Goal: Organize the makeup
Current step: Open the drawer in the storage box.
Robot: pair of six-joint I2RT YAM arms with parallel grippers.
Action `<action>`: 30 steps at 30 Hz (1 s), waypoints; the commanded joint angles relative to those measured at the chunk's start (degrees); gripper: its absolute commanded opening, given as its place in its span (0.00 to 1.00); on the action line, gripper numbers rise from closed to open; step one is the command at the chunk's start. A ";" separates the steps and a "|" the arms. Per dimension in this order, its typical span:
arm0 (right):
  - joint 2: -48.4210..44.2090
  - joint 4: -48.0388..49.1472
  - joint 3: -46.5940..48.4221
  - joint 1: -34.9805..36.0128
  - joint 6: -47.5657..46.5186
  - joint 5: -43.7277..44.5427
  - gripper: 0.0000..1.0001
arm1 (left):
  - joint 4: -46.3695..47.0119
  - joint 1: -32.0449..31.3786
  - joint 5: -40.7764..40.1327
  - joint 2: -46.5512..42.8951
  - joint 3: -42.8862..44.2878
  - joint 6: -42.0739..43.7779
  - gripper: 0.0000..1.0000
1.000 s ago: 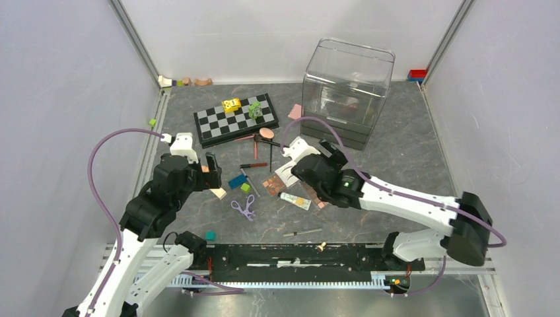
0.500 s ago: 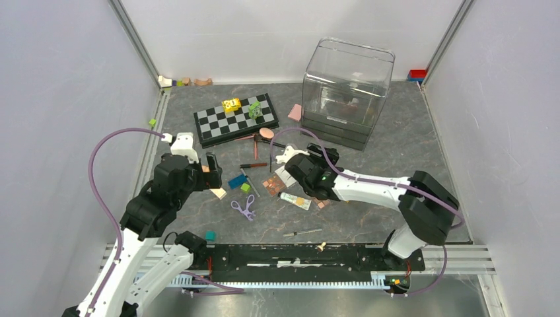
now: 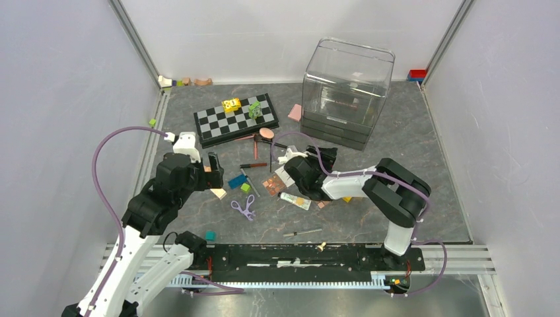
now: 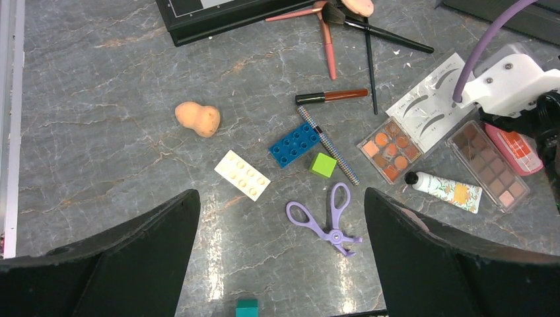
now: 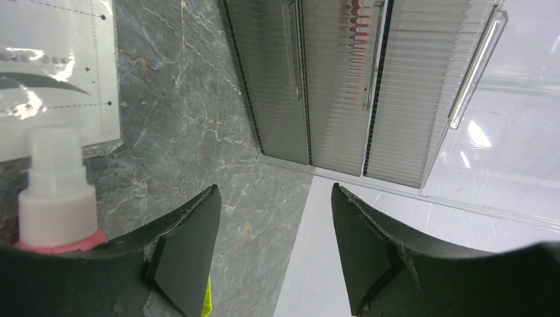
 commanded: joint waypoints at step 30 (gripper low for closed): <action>15.63 43.23 -1.18 -7.31 -24.38 0.29 0.63 | 2.12 0.33 1.22 0.96 0.07 0.03 1.00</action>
